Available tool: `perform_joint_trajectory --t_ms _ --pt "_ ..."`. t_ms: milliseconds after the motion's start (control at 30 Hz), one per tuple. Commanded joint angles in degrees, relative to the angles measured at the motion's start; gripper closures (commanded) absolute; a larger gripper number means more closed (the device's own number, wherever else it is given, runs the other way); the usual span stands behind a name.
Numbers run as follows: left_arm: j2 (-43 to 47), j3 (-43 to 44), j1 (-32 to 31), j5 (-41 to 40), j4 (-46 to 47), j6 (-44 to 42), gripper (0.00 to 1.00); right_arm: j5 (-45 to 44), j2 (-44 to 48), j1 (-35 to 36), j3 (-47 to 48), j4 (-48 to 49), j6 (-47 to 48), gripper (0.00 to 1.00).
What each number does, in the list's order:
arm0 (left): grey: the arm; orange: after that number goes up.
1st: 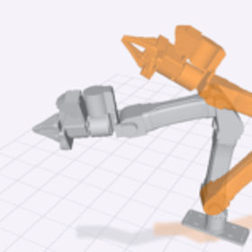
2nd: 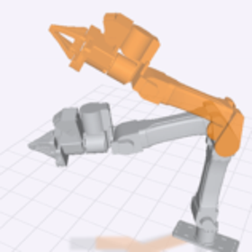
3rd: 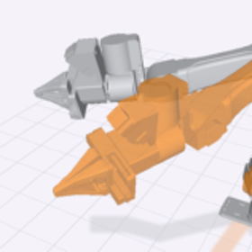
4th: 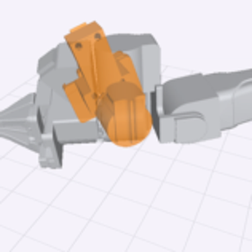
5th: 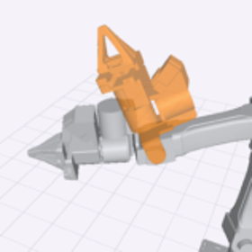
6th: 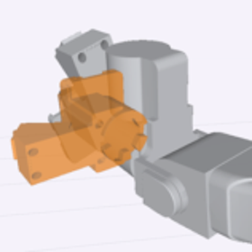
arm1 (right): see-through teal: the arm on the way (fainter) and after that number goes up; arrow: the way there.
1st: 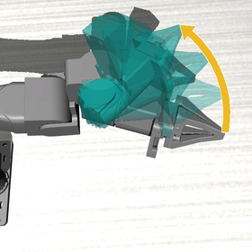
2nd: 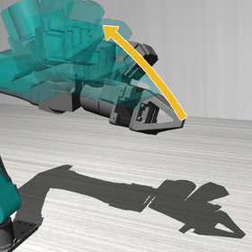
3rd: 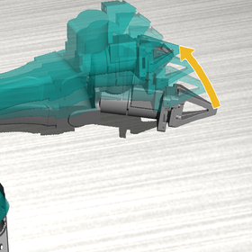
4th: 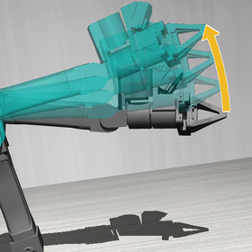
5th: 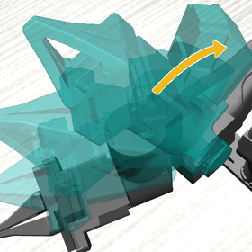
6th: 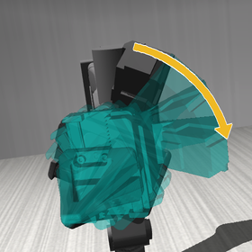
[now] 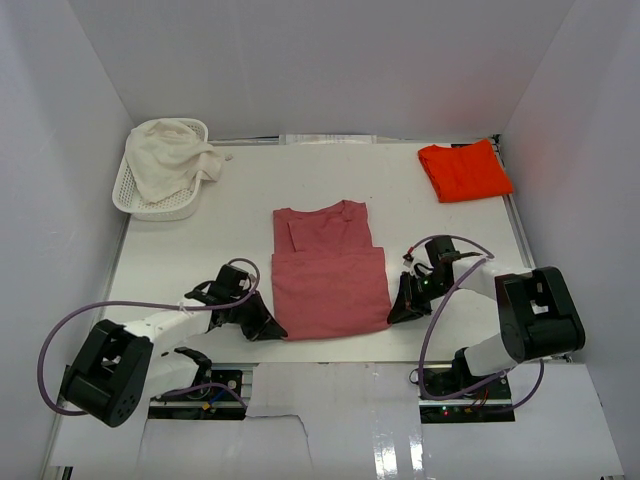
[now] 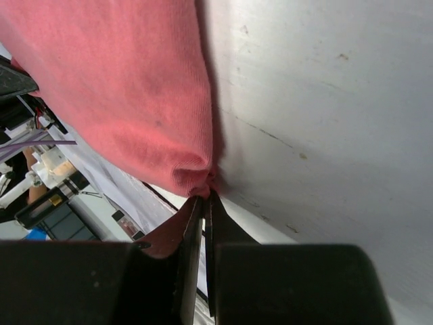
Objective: Fold and stack the t-shirts
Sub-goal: Fold the long partially folded tshirt into a neat square
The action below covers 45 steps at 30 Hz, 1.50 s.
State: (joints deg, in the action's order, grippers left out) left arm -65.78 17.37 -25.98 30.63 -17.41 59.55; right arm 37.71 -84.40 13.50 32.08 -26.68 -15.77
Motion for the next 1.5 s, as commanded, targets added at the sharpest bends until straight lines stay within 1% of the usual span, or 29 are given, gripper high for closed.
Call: perform_joint_trajectory --t_ms 0,233,400,533,633,800,1000,1167,1300,1467 --pt "-0.41 1.44 0.84 -4.53 -0.96 -1.89 0.98 -0.19 1.87 -0.49 2.11 0.40 1.44 0.92" --pt "5.56 6.88 1.02 -6.20 -9.12 -2.24 0.99 1.13 10.73 -0.40 0.36 -3.38 0.22 0.92" --pt "7.59 9.44 1.02 -5.23 -11.68 -1.81 0.99 1.13 14.44 0.04 2.02 -7.76 0.48 0.92" --pt "9.08 9.70 1.02 -4.53 -12.74 -1.37 0.99 1.48 15.14 -0.05 2.55 -8.48 0.83 0.92" --pt "9.35 11.37 1.10 -5.05 -14.05 -1.54 0.99 1.92 14.97 -0.05 5.01 -9.35 0.92 0.92" --pt "9.88 14.80 1.10 -6.02 -16.16 -1.72 0.99 0.96 15.14 0.04 12.56 -13.22 1.97 0.92" --pt "8.83 18.84 1.63 -7.43 -17.22 -2.33 0.99 0.69 12.95 0.04 21.69 -16.56 2.85 0.92" --pt "6.81 22.27 3.30 -7.69 -17.40 -3.91 0.99 0.34 9.96 0.04 28.73 -18.23 3.38 0.92" --pt "4.09 26.57 6.28 -7.78 -18.10 -6.28 0.99 0.26 6.19 0.04 34.45 -19.02 3.90 0.92" --pt "-0.57 34.66 8.31 -7.96 -18.89 -8.83 0.99 0.87 1.44 -0.05 40.60 -19.03 4.26 0.92"
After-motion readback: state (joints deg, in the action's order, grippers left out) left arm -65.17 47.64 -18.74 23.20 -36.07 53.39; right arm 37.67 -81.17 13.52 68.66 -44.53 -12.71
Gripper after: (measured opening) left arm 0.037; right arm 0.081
